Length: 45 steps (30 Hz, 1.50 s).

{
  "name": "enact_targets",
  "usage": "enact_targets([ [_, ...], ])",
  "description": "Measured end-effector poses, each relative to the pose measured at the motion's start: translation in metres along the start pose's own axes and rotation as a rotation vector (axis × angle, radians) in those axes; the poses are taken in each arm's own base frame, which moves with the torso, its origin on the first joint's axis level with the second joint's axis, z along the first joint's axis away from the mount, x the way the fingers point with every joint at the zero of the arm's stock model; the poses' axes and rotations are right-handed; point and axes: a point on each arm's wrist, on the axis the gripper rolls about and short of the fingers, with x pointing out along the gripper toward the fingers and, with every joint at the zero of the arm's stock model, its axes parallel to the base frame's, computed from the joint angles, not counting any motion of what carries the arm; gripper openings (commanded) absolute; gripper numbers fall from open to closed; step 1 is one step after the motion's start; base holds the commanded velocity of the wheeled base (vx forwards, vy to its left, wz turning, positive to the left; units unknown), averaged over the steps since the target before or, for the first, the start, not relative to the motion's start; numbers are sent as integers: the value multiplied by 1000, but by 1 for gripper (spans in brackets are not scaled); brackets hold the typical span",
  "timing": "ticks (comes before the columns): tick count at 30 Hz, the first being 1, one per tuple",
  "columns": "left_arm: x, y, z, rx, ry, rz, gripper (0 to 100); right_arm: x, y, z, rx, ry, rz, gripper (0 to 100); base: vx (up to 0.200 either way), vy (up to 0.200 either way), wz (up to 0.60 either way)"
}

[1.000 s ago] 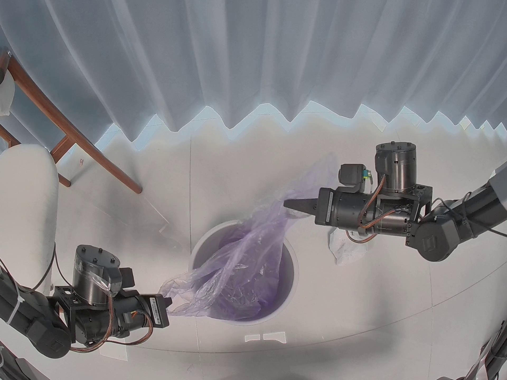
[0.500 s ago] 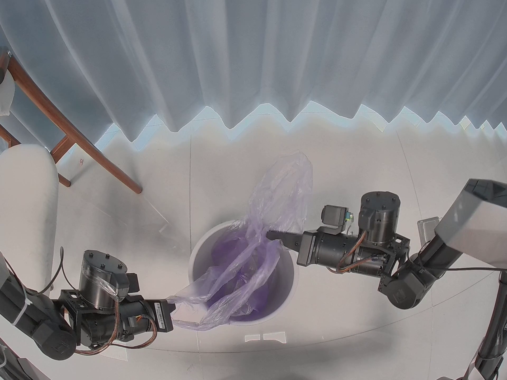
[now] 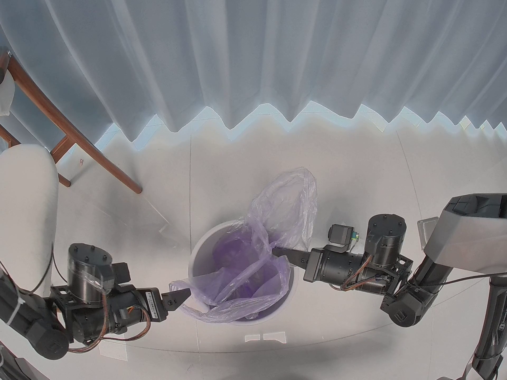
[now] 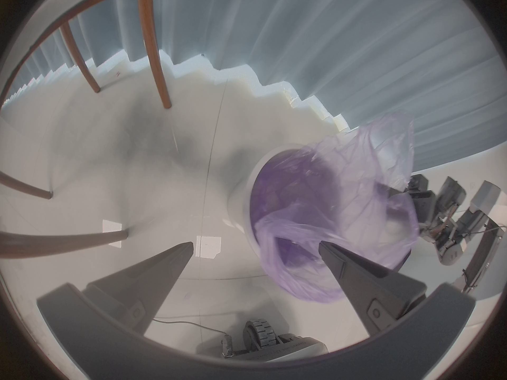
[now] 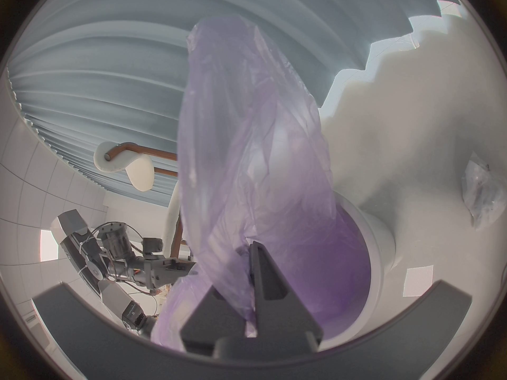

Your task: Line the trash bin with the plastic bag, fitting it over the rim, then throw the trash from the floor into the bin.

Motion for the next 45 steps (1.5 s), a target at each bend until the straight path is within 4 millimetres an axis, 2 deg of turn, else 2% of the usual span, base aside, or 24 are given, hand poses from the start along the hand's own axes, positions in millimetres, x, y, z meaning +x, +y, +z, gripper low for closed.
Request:
enact_targets([
  [5,-32,-1,2,102,-29,-81,100,-1,2,-1,-1,3,4,0,0,0,0],
  [10,-62,-5,4,351,-31,-209,100,-4,7,-2,-2,11,16,0,0,0,0],
  [14,-75,-11,14,503,-40,-287,100,-5,11,-4,-4,20,27,0,0,0,0],
  [17,-74,-14,20,592,-35,-304,100,-6,14,-4,-8,18,36,0,0,0,0],
  [19,-68,-15,24,665,-20,-303,100,-7,16,-5,-11,16,42,0,0,0,0],
  [25,-26,-14,34,847,82,-296,100,-8,19,-6,-17,12,56,0,0,0,0],
  [34,37,-29,53,928,100,-325,100,-11,29,-14,-34,10,97,0,0,0,0],
  [39,62,-44,53,951,110,-362,100,-14,31,-18,-33,17,102,0,0,0,0],
  [45,82,-55,43,968,147,-389,100,-16,30,-21,-28,26,97,0,0,0,0],
])
